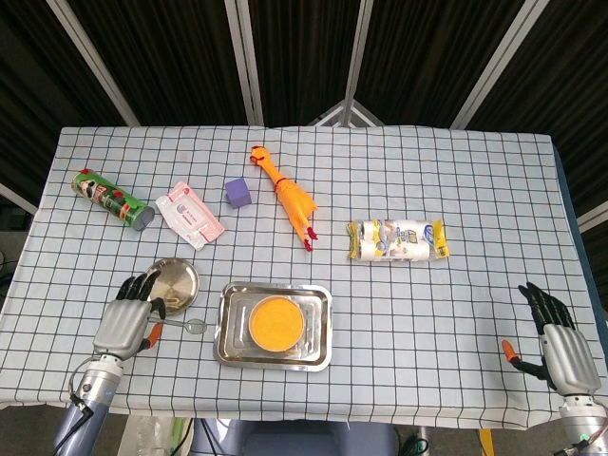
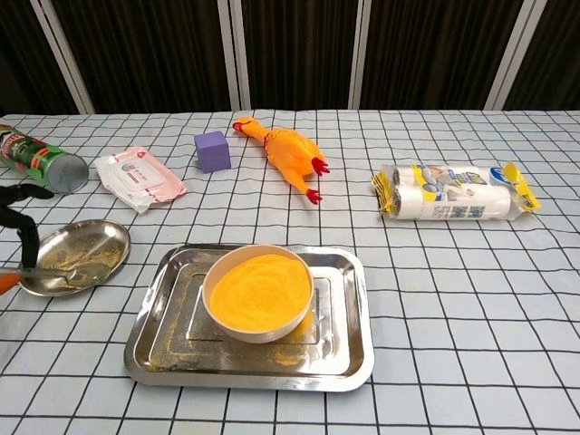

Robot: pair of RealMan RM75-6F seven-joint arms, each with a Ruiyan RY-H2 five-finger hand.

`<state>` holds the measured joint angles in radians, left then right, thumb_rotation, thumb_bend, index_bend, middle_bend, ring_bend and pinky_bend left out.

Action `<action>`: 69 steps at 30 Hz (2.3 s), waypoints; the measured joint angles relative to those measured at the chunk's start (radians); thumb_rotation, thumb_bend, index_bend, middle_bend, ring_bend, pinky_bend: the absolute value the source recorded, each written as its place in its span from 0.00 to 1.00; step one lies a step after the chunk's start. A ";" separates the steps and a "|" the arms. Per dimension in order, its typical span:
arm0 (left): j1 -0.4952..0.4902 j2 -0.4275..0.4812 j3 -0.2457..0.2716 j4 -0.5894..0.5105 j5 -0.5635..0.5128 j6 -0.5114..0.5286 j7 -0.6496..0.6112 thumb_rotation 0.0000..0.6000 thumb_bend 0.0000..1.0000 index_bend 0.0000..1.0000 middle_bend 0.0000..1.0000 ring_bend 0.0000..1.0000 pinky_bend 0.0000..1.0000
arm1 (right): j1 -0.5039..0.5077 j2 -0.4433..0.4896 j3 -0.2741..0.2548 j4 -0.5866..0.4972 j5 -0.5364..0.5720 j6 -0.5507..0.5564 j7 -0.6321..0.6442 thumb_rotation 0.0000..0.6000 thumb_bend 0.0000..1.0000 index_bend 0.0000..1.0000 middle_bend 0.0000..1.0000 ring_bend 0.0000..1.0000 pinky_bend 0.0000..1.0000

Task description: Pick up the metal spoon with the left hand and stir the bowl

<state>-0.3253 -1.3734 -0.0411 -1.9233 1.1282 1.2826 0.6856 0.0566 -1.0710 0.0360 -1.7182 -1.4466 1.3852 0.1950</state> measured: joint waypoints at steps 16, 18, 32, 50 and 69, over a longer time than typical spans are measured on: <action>-0.271 -0.113 -0.161 -0.159 -0.364 0.032 0.480 1.00 0.60 0.52 0.00 0.00 0.00 | 0.003 0.003 0.002 0.005 0.000 -0.005 0.027 1.00 0.40 0.00 0.00 0.00 0.00; -0.317 -0.153 -0.179 -0.161 -0.415 0.048 0.532 1.00 0.60 0.52 0.00 0.00 0.00 | 0.004 0.003 0.002 0.006 0.001 -0.009 0.031 1.00 0.40 0.00 0.00 0.00 0.00; -0.509 -0.350 -0.210 -0.063 -0.617 0.156 0.665 1.00 0.60 0.48 0.00 0.00 0.00 | 0.006 0.009 0.004 0.007 0.004 -0.016 0.059 1.00 0.40 0.00 0.00 0.00 0.00; -0.526 -0.312 -0.179 -0.122 -0.590 0.183 0.560 1.00 0.27 0.21 0.00 0.00 0.00 | 0.006 0.010 0.003 0.005 0.005 -0.015 0.054 1.00 0.40 0.00 0.00 0.00 0.00; -0.455 -0.203 0.018 0.059 -0.131 0.151 0.347 1.00 0.22 0.49 1.00 0.94 0.93 | 0.007 0.008 0.003 0.001 0.008 -0.016 0.040 1.00 0.40 0.00 0.00 0.00 0.00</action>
<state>-0.7800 -1.5760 -0.0234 -1.8642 0.9971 1.4335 1.0322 0.0631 -1.0631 0.0386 -1.7176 -1.4389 1.3688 0.2353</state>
